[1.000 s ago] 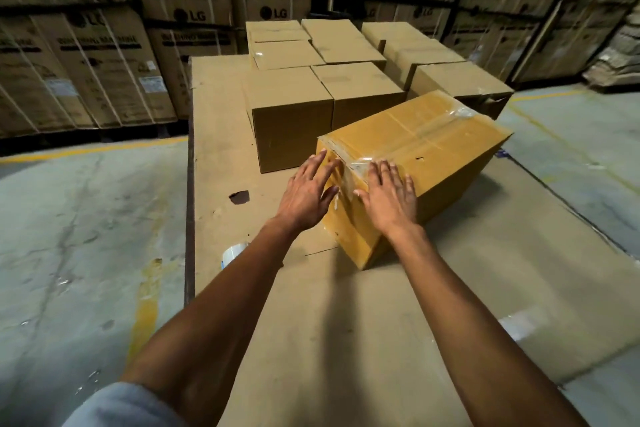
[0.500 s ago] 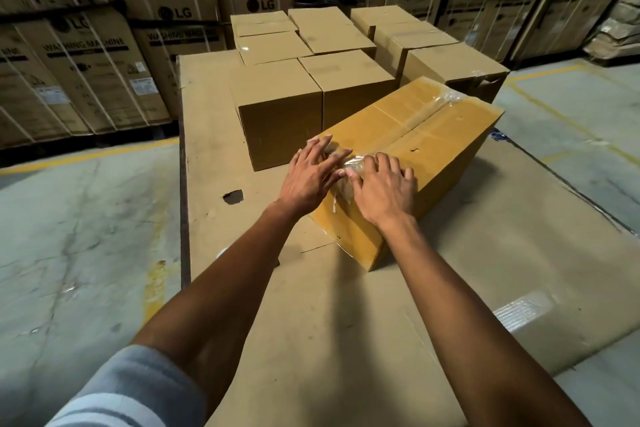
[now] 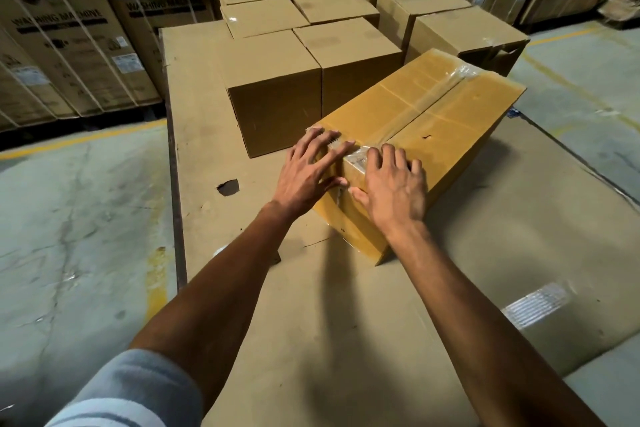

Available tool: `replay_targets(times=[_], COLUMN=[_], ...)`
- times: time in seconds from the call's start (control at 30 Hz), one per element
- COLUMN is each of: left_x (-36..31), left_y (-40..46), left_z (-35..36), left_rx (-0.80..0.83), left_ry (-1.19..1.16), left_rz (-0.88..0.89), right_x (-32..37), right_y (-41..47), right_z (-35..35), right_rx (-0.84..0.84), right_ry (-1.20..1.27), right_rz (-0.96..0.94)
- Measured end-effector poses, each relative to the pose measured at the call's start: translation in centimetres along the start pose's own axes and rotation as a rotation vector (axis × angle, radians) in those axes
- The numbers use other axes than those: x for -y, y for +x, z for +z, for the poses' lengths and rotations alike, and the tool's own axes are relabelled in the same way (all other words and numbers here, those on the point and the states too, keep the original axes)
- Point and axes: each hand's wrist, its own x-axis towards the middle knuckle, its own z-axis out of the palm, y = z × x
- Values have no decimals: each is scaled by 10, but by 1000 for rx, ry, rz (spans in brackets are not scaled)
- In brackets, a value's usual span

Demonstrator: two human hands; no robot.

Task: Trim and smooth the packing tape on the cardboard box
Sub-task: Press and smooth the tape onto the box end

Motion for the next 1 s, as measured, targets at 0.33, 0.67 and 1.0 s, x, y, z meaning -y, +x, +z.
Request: replay_targets(times=[0.33, 0.67, 1.0], left_x=[0, -7, -9], left_y=[2, 1, 3], left_z=[-10, -14, -24], left_rx=[-18, 55, 39], left_ry=[-74, -17, -113], left_rz=[42, -21, -40], right_x=[0, 3, 2], right_y=[-5, -6, -9], right_z=[-7, -6, -10], right_rx=[-73, -54, -71], right_ry=[103, 63, 122], right_rz=[27, 38, 78])
